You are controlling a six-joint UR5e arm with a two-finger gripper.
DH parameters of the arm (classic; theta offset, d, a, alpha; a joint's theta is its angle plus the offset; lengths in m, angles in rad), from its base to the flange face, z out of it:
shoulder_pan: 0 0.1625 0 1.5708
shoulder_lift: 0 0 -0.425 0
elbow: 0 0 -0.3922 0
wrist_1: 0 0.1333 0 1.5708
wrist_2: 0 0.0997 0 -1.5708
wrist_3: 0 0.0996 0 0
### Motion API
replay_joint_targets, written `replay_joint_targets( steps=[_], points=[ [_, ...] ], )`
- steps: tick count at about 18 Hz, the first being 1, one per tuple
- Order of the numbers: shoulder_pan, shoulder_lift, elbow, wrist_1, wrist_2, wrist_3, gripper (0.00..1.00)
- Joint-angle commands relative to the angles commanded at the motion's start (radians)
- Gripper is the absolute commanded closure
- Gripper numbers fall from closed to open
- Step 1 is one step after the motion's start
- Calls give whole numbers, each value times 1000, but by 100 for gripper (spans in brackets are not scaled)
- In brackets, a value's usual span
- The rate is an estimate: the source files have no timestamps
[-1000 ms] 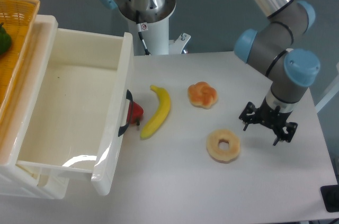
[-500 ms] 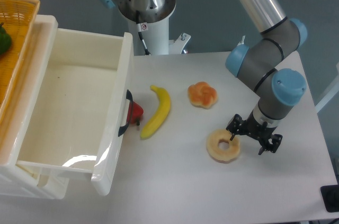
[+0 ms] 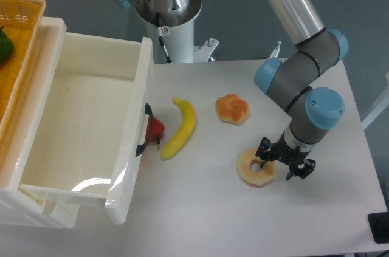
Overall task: Pick up the donuts
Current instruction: 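Lower the open gripper fingers into the donut hole and close, then lift the gripped donut and carry it away from the flower bun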
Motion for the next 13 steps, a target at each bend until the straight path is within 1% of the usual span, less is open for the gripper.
replay_joint_targets(
  steps=[2, 3, 4, 7, 8, 12, 13],
  points=[
    [-2, 0, 0, 0, 2, -9, 41],
    [-2, 0, -2, 0, 2, -9, 47],
    [-2, 0, -2, -2, 3, -9, 55],
    [0, 6, 0, 0, 3, 0, 86],
    [2, 8, 5, 0, 3, 0, 91],
    [5, 18, 12, -2, 8, 6, 91],
    [5, 29, 17, -5, 11, 6, 96]
  ],
)
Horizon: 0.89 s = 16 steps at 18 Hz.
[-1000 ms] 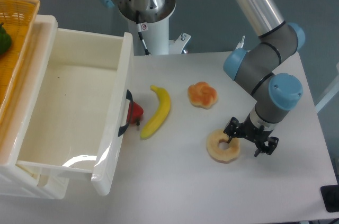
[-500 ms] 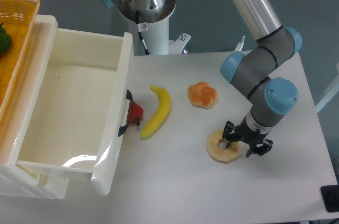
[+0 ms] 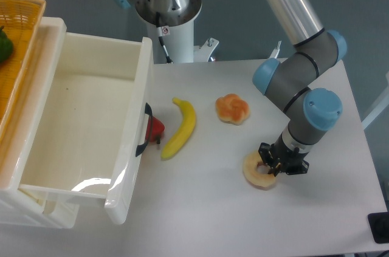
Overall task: Pick up the donuts
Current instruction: 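Lift the gripped donut and carry it away from the flower bun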
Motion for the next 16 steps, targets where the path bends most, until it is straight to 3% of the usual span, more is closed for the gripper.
replay_joint_targets(
  steps=[1, 6, 9, 10, 14, 16],
  points=[
    [3, 12, 0, 0, 3, -3, 100],
    [77, 87, 0, -37, 5, 24, 100],
    [97, 110, 35, -78, 73, 159, 100],
    [101, 109, 63, -103, 104, 178, 100],
    [101, 71, 242, -305, 191, 233, 100],
    [95, 68, 259, -328, 258, 251, 100]
  ],
)
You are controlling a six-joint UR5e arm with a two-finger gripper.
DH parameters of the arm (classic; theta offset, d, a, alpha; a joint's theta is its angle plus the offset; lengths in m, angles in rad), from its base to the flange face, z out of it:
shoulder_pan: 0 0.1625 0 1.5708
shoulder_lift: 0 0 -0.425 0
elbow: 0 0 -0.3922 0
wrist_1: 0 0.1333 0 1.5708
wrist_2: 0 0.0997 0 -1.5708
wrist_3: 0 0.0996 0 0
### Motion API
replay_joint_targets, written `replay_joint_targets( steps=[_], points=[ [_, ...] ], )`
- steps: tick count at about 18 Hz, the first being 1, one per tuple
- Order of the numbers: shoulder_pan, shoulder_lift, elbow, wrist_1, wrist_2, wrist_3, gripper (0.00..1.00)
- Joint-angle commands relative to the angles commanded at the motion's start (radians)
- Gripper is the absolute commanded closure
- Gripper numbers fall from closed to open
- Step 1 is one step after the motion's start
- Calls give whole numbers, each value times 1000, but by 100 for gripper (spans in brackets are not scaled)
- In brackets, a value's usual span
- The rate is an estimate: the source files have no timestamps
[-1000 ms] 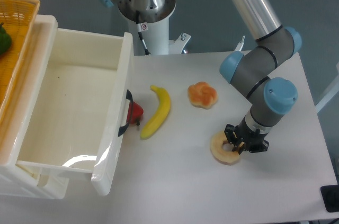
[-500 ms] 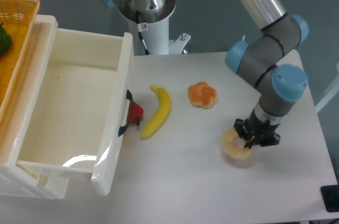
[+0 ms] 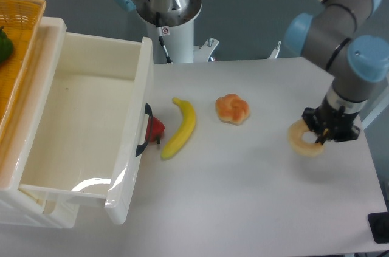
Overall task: Pick up the donuts
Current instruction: 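Lift the gripped donut and carry it away from the flower bun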
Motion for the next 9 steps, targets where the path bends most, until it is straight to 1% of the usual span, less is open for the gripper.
replay_joint_targets(
  steps=[4, 9],
  points=[
    [-5, 5, 11, -3, 12, 11, 100],
    [-5, 15, 6, -3, 17, 52, 100]
  ],
)
